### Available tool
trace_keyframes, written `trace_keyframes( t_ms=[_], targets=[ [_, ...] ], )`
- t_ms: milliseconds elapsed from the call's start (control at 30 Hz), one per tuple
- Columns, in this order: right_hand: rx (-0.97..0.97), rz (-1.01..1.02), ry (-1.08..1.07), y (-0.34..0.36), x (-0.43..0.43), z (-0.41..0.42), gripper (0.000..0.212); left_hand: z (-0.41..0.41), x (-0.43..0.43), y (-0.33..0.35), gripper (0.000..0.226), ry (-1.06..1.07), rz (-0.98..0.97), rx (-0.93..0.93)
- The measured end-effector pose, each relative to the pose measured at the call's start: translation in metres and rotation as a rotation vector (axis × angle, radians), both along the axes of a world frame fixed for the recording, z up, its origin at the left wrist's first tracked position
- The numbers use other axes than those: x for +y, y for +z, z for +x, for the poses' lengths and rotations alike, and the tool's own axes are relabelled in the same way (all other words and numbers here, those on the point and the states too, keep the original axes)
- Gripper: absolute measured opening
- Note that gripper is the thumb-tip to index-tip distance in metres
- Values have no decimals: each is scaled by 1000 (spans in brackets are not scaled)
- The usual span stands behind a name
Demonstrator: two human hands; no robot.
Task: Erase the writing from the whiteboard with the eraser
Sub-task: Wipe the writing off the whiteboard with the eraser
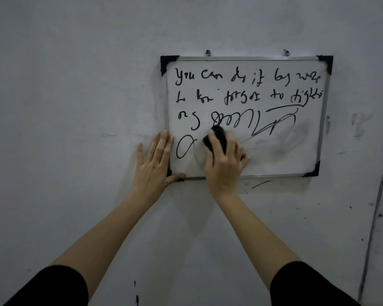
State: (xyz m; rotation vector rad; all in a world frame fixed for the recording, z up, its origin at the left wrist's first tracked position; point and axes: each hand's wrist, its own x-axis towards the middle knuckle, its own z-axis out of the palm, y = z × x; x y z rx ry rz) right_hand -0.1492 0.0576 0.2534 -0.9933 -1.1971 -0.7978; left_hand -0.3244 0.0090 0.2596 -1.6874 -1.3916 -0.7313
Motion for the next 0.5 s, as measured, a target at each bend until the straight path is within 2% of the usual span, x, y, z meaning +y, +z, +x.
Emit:
trace_keyframes(
  t_ms=[67,133,267,333,400,500],
  targets=[
    [113,-11,2,22,1,-3,39,-1,1,0,108,1,-7,16],
    [72,19,-3,27,-1,-14,41,-2,3,0,113,-10,-7,26],
    [-303,116,22,-12,-1,-27,43,-3,4,2,110,17,-36,26],
    [-401,134,21,-21,1,-17,44,-3,3,2,110,33,-52,33],
    [-379,125,8,-11,3,-9,46,-3,3,3,110,36,-39,42],
    [-196,95,-4,17,4,-12,43,-3,4,3,116,50,-15,64]
  ],
)
